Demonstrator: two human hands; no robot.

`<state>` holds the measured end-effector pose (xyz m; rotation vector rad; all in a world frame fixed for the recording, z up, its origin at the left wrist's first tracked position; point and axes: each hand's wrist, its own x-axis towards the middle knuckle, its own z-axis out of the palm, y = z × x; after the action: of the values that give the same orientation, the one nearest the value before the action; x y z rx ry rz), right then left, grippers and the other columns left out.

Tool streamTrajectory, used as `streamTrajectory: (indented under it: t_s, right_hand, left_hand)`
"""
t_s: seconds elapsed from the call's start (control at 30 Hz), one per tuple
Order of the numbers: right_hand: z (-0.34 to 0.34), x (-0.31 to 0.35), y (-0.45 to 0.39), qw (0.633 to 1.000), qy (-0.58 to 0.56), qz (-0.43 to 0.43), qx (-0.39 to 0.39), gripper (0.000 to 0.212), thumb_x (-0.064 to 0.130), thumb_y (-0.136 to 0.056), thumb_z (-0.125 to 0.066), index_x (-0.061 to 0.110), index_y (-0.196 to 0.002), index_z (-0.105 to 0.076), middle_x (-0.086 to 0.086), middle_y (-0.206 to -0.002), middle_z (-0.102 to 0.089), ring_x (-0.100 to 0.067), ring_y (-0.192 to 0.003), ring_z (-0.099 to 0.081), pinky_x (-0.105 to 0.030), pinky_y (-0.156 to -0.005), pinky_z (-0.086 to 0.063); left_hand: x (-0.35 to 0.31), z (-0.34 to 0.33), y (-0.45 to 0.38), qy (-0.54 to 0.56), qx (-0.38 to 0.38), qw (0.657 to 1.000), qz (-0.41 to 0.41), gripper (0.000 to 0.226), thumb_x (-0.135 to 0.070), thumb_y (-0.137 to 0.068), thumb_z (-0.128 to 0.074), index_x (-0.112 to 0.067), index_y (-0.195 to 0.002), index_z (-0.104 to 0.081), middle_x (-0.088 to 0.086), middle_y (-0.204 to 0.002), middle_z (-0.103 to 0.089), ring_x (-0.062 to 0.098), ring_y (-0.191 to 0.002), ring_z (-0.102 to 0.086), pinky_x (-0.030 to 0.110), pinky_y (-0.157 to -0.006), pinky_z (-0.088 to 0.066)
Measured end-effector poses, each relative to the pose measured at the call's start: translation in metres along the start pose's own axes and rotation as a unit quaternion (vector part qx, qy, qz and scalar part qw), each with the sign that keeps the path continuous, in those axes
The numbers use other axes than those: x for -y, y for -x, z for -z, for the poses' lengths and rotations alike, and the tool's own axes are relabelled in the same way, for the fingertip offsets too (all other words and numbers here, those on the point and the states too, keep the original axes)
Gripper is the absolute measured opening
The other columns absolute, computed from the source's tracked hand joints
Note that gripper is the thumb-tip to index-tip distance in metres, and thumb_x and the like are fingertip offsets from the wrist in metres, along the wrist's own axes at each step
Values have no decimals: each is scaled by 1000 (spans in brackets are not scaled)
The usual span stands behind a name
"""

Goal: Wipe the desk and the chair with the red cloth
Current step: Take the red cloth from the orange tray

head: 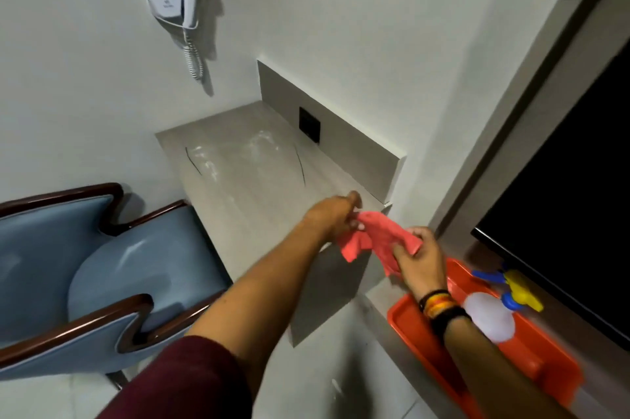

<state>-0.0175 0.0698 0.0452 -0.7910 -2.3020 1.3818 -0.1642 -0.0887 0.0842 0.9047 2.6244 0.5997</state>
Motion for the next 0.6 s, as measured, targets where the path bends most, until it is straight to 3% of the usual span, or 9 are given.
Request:
streamTrajectory:
  t_s: [0.13, 0.3, 0.4, 0.47, 0.53, 0.6]
  right_hand:
    - [-71, 45, -44, 997, -80, -20, 4, 38, 18, -81, -80, 20, -115, -62, 1, -103, -68, -20, -96, -64, -25, -84, -47]
    - [-136, 64, -93, 994, -91, -56, -9, 51, 22, -78, -85, 20, -122, -60, -3, -111, -70, -23, -98, -67, -25, -85, -50]
    - [-177, 60, -138, 999, 2, -41, 8, 44, 23, -79, -81, 25, -118, -61, -8, -112, -74, -33, -102, -71, -35, -88, -57]
    - [-203, 50, -162, 994, 103, -2, 46, 46, 23, -85, -75, 24, -128, -59, -13, -124, -71, -36, -115, -67, -41, -97, -55]
    - [-236, 31, -177, 963, 232, 39, 133, 63, 31, -93, -65, 17, -151, -44, -16, -155, -50, -34, -143, -47, -47, -117, -38]
    - [-268, 9, -171, 915, 343, 71, 199, 73, 44, -100, -49, 17, -163, -22, -11, -173, -15, -30, -159, -17, -53, -128, -15]
  left_hand:
    - [76, 46, 7, 84, -48, 989, 112, 46, -43, -88, -83, -15, -122, -69, 11, -122, -75, 31, -112, -70, 43, -96, -58]
    - [132, 42, 2, 126, -29, 979, 160, 46, -43, -82, -89, -10, -110, -75, 13, -111, -79, 29, -100, -73, 43, -94, -61]
    - [159, 19, -20, 122, 27, 981, 146, 34, -45, -84, -86, -14, -97, -79, 7, -101, -83, 25, -99, -78, 38, -92, -62]
    - [174, 9, -32, 62, 39, 989, 126, 39, -55, -91, -76, -17, -95, -79, 7, -100, -81, 30, -100, -75, 36, -86, -60]
    - [196, 4, -50, 3, -1, 993, 115, 39, -53, -101, -61, -19, -108, -78, 10, -113, -79, 33, -109, -71, 36, -90, -57]
    - [223, 5, -70, -36, -61, 991, 118, 38, -40, -107, -51, -17, -128, -73, 11, -134, -72, 35, -126, -65, 39, -106, -51]
